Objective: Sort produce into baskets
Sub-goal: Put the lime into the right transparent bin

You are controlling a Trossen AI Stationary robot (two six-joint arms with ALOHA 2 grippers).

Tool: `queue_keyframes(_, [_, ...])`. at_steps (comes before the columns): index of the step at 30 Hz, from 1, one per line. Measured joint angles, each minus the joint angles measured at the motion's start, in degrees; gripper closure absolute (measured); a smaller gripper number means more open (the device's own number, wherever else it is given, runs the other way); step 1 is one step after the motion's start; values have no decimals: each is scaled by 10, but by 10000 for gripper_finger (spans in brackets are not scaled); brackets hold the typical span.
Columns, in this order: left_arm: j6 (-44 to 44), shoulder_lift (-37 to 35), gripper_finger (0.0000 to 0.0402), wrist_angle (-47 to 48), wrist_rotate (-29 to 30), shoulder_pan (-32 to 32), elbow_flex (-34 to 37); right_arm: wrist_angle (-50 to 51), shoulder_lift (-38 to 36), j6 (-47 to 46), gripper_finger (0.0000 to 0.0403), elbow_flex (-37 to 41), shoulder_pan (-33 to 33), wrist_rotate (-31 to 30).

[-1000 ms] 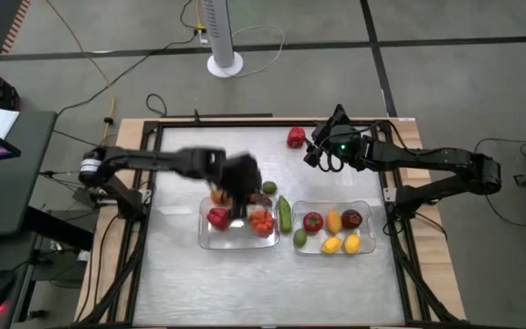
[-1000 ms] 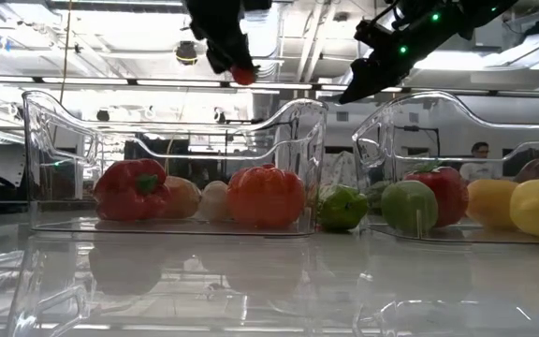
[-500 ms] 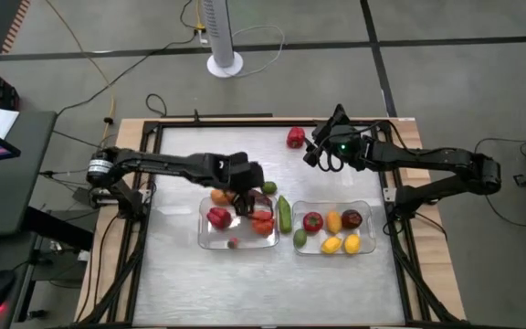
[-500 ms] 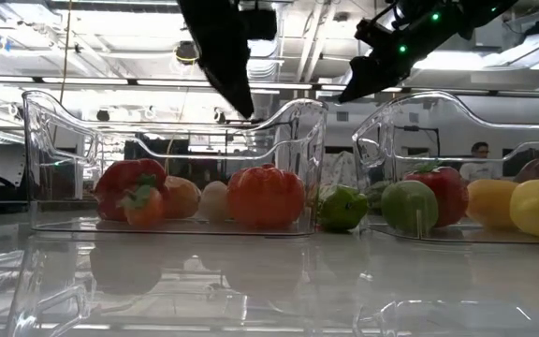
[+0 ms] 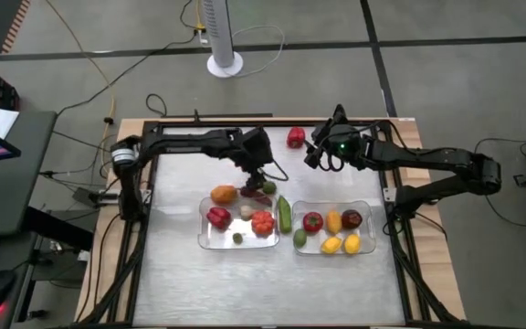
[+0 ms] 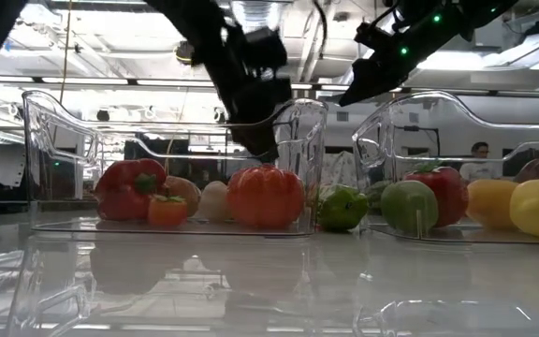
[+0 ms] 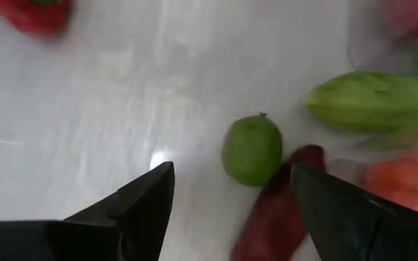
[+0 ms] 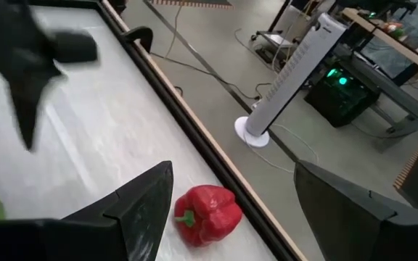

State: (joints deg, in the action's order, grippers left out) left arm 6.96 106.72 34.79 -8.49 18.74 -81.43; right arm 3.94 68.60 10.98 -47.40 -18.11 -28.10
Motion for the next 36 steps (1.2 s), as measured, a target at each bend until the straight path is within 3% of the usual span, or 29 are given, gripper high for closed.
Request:
queue_keyframes(8, [18,87,140,-83,-67,11,1,2,0,0,90,0,-4,9])
queue_keyframes(20, [60,107,140,-90,-140,-1,1,3,0,0,90,0,-4,10])
queue_keyframes(29, [55,107,147,-66,-93,-2,1,1,0,0,90,0,-4,11])
queue_keyframes(36, [64,110,187,-59,-83,-3,1,1,0,0,90,0,-4,11])
